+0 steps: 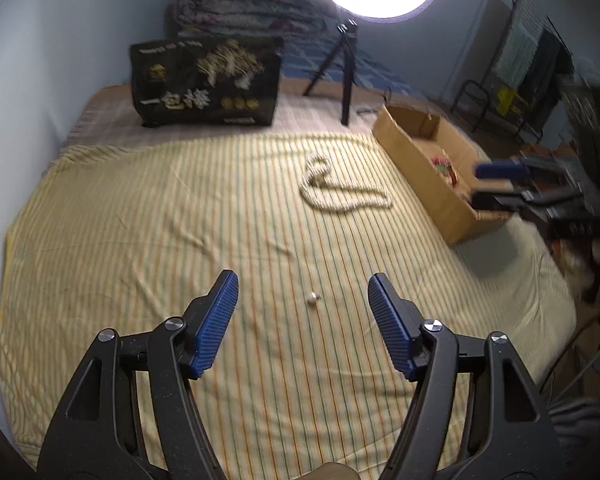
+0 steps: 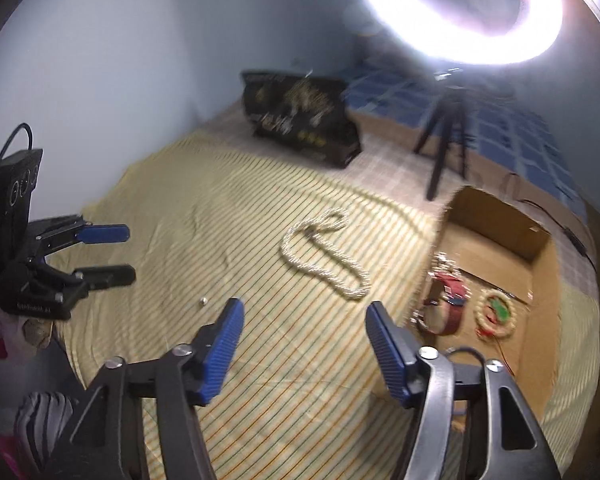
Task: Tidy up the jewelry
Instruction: 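Withdraw both open tools from the box toward the long pearl necklace, then close the left tool on a loose white pearl while the right tool grasps the long pearl necklace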
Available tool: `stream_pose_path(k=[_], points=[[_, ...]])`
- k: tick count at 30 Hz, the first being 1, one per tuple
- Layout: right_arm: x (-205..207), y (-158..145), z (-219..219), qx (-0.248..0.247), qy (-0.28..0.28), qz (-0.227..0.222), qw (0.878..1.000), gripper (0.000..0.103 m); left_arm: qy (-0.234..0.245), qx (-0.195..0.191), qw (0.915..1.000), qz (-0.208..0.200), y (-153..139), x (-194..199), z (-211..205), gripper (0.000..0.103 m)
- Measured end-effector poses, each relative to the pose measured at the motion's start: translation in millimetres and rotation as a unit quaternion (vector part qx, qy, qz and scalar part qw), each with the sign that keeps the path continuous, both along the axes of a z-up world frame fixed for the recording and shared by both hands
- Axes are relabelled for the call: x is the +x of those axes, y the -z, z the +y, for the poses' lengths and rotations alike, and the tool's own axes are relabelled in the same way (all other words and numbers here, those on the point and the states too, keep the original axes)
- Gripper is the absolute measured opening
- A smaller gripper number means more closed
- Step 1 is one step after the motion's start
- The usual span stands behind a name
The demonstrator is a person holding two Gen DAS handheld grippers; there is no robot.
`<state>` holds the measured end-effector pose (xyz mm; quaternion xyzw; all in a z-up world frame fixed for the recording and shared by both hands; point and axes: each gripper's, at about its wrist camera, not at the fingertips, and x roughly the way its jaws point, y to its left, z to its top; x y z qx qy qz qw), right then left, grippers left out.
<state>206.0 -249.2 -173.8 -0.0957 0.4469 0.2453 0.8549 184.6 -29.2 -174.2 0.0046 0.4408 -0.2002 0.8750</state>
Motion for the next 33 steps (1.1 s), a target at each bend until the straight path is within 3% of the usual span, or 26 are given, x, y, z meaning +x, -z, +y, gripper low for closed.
stream_pose_path(k=[5, 13, 17, 20, 22, 33], points=[[21, 24, 26, -0.059, -0.052, 0.038, 0.996, 0.036, 0.024, 0.009, 0.9995, 0.016, 26, -3, -13, 0.060], [43, 56, 52, -0.128, -0.111, 0.064, 0.983, 0.036, 0.036, 0.012, 0.9983, 0.045, 59, 8, -21, 0.043], [57, 70, 60, -0.151, -0.121, 0.071, 0.978, 0.033, 0.033, 0.011, 0.9979, 0.054, 69, 15, -23, 0.040], [65, 77, 62, -0.152, -0.125, 0.078, 0.977, 0.032, 0.033, 0.008, 0.9977, 0.058, 73, 21, -24, 0.039], [68, 80, 63, -0.154, -0.126, 0.081, 0.977, 0.032, 0.037, 0.010, 0.9975, 0.060, 75, 24, -26, 0.031], [91, 101, 74, -0.169, -0.127, 0.092, 0.973, 0.032, 0.043, 0.004, 0.9973, 0.060, 86, 29, -28, 0.026]])
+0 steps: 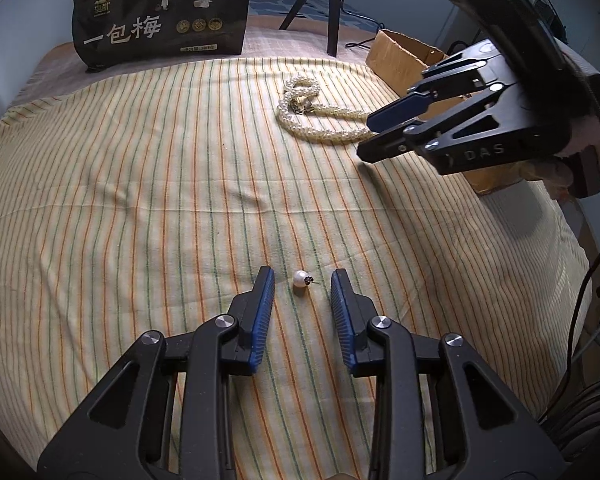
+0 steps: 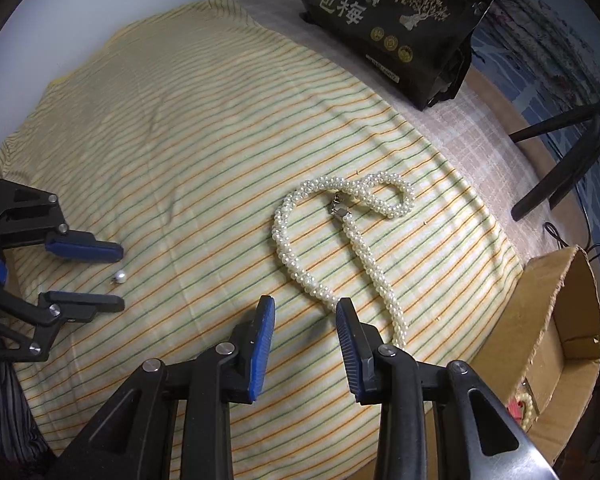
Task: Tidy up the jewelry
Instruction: 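Close the left tool on a loose white pearl while the right tool grasps the long pearl necklace, then carry the pearl in the left tool while the right tool carries the necklace over the box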
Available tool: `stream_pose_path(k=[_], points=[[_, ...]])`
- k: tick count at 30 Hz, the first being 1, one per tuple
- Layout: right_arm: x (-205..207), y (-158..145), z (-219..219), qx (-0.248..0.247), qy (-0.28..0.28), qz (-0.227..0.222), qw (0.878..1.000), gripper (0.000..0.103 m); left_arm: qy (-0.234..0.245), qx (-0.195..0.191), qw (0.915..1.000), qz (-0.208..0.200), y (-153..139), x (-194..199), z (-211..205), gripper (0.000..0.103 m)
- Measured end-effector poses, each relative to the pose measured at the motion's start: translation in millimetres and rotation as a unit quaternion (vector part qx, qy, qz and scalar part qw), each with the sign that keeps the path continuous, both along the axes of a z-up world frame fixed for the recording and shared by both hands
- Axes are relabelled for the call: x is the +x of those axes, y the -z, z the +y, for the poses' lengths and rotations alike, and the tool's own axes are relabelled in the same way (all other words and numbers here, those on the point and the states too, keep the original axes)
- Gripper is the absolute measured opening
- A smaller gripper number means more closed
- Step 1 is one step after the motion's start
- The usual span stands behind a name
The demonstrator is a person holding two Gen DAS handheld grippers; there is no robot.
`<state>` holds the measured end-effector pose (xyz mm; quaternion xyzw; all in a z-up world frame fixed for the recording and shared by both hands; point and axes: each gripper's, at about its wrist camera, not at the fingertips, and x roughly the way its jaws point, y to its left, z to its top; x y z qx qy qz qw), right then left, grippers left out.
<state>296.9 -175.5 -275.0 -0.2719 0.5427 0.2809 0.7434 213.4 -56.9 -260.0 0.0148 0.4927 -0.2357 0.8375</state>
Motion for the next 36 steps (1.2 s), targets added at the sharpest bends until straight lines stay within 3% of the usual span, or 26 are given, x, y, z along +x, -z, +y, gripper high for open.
stream_pose_path(k=[9, 13, 20, 26, 36], points=[[12, 10, 7, -0.008, 0.010, -0.004, 1.000, 0.032, 0.008, 0.007, 0.9999, -0.010, 5, 4, -3, 0.015], [16, 14, 10, -0.003, 0.014, -0.002, 1.000, 0.026, 0.008, 0.010, 0.9998, -0.016, 6, 3, -1, 0.007], [19, 14, 11, 0.022, 0.033, 0.011, 0.999, 0.006, 0.005, 0.012, 0.9997, -0.018, 4, 0, -1, 0.007], [14, 0, -2, 0.088, 0.065, 0.027, 0.994, 0.006, 0.000, 0.004, 0.9999, -0.013, 0, -7, 4, 0.006], [-18, -38, -28, 0.201, 0.120, 0.019, 0.972, 0.006, -0.016, -0.012, 0.9995, -0.023, -19, -19, 11, 0.006]])
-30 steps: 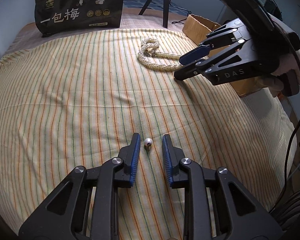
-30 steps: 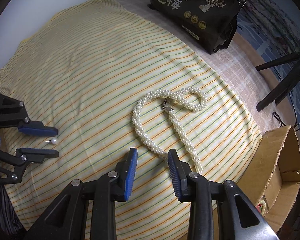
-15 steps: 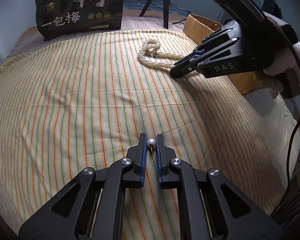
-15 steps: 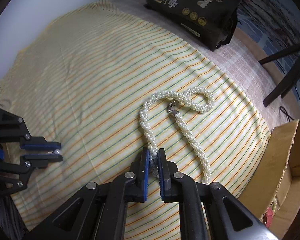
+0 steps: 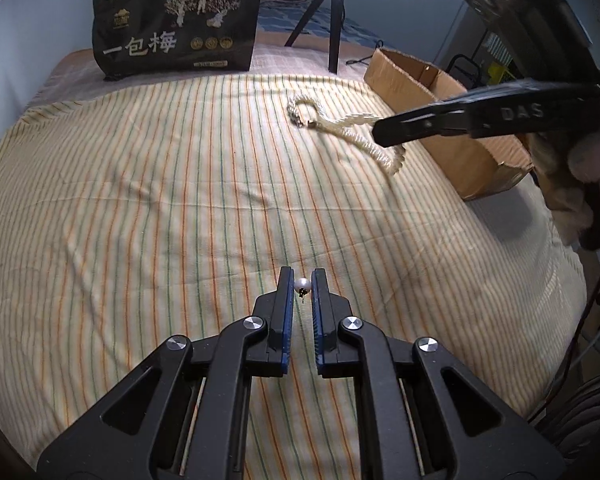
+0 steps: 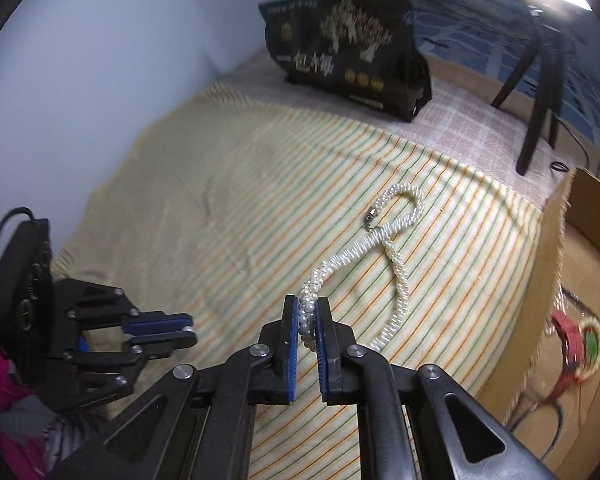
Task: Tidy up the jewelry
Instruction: 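Carry the pearl in the left tool while the right tool carries the necklace over the box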
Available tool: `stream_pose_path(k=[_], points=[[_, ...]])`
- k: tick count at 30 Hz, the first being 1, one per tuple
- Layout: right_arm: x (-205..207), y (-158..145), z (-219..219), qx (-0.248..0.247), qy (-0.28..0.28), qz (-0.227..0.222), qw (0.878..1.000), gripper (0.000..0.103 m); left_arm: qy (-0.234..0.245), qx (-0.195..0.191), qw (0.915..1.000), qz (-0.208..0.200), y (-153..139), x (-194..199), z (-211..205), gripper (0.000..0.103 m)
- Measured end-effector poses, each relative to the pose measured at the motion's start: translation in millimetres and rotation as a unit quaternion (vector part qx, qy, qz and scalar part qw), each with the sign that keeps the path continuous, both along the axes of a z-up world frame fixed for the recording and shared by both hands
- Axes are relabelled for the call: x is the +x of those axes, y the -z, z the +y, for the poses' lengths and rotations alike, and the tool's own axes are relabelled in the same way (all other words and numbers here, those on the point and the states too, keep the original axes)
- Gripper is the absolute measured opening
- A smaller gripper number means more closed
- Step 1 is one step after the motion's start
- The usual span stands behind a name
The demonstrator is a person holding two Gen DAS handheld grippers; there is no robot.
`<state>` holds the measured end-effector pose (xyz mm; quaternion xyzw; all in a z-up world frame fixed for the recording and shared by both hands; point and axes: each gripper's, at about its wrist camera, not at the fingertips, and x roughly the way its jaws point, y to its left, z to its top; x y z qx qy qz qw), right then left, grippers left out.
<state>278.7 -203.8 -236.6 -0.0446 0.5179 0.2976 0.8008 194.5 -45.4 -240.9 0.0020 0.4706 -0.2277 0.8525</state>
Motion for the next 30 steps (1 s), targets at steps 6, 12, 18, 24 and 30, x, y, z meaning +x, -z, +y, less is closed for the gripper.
stream_pose_path(k=[6, 12, 18, 24, 30], points=[[-34, -28, -16, 0.047, 0.038, -0.026, 0.998, 0.005, -0.002, -0.003, 0.9999, -0.017, -21, -9, 4, 0.006], [-63, -56, -35, 0.075, 0.065, -0.056, 0.994, 0.005, -0.003, -0.007, 0.9992, -0.039, -43, -18, 4, 0.006], [-96, -79, -56, 0.090, 0.087, -0.081, 0.989, 0.005, 0.004, -0.007, 0.9979, -0.064, -69, -29, -4, 0.006], [-125, -99, -80, 0.094, 0.105, -0.104, 0.985, 0.006, 0.014, -0.010, 0.9962, -0.085, -90, -35, -17, 0.006], [-146, -116, -118, 0.095, 0.140, -0.123, 0.978, 0.006, 0.027, -0.015, 0.9949, -0.096, -102, -36, -35, 0.006]])
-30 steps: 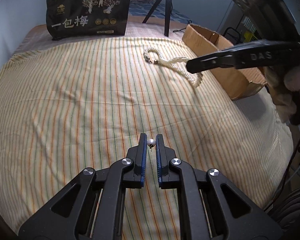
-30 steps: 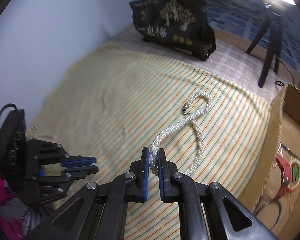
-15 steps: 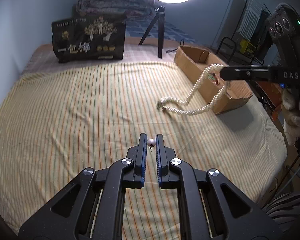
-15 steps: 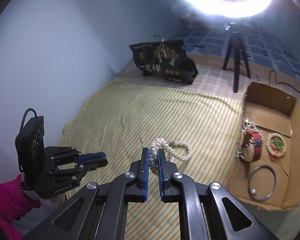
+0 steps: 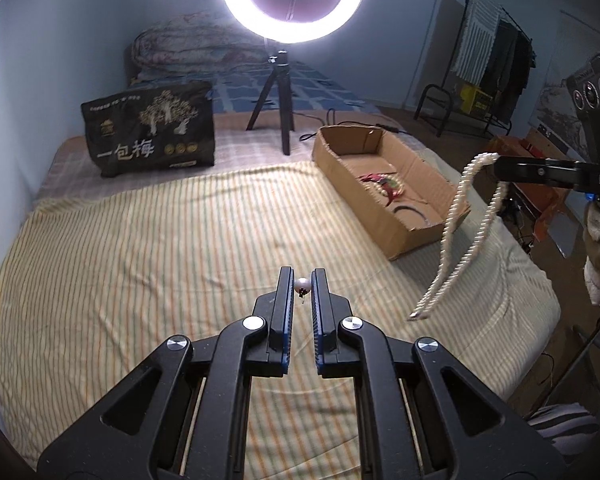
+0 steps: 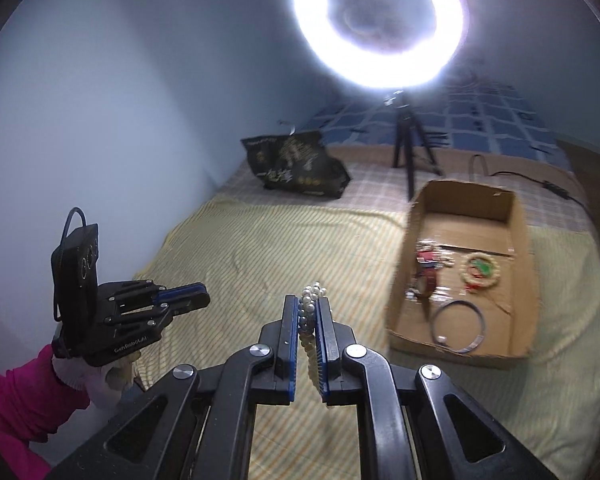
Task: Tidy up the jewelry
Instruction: 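Carry the pearl in the left tool while the right tool carries the necklace over the box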
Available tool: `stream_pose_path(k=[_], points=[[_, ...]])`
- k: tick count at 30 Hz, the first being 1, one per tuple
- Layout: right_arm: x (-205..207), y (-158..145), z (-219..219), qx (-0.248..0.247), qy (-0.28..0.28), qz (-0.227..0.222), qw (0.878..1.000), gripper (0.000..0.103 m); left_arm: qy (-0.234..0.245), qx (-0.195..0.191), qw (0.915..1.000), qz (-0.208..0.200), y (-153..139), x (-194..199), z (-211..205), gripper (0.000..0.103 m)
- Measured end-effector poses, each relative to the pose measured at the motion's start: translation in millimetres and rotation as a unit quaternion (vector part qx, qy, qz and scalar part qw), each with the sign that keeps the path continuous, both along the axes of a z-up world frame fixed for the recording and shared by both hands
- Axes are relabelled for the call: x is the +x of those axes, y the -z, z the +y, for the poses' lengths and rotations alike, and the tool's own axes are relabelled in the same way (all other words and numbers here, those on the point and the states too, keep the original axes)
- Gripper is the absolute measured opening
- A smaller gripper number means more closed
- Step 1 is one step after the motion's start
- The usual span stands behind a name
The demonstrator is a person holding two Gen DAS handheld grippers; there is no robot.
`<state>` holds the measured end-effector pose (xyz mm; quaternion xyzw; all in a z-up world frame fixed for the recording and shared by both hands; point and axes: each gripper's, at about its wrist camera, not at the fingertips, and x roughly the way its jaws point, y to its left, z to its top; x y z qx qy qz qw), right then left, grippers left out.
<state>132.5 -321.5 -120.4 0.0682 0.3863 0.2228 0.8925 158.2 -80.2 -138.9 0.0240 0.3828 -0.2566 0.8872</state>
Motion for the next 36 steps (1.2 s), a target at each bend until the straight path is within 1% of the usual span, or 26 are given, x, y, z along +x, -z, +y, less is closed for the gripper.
stream_pose_path(k=[7, 13, 18, 24, 26, 32, 36], points=[[-14, -24, -48, -0.002, 0.045, -0.020, 0.999, 0.006, 0.014, -0.008, 0.9998, -0.007, -11, 9, -26, 0.006], [-6, -40, -82, 0.000, 0.074, -0.036, 0.997, 0.006, 0.023, -0.017, 0.9996, -0.011, -21, 27, -47, 0.006], [12, -49, -103, 0.001, 0.090, -0.048, 0.995, 0.006, 0.028, -0.026, 0.9992, -0.010, -26, 48, -68, 0.006], [40, -56, -117, 0.004, 0.098, -0.058, 0.993, 0.006, 0.038, -0.028, 0.9987, -0.015, -31, 73, -96, 0.006], [50, -57, -120, -0.002, 0.099, -0.061, 0.993, 0.006, 0.041, -0.033, 0.9985, -0.014, -32, 83, -104, 0.006], [85, -51, -125, -0.013, 0.103, -0.060, 0.993, 0.006, 0.044, -0.040, 0.9982, -0.008, -33, 121, -134, 0.006], [108, -41, -128, -0.023, 0.106, -0.056, 0.993, 0.006, 0.042, -0.039, 0.9983, -0.005, -28, 144, -150, 0.006]])
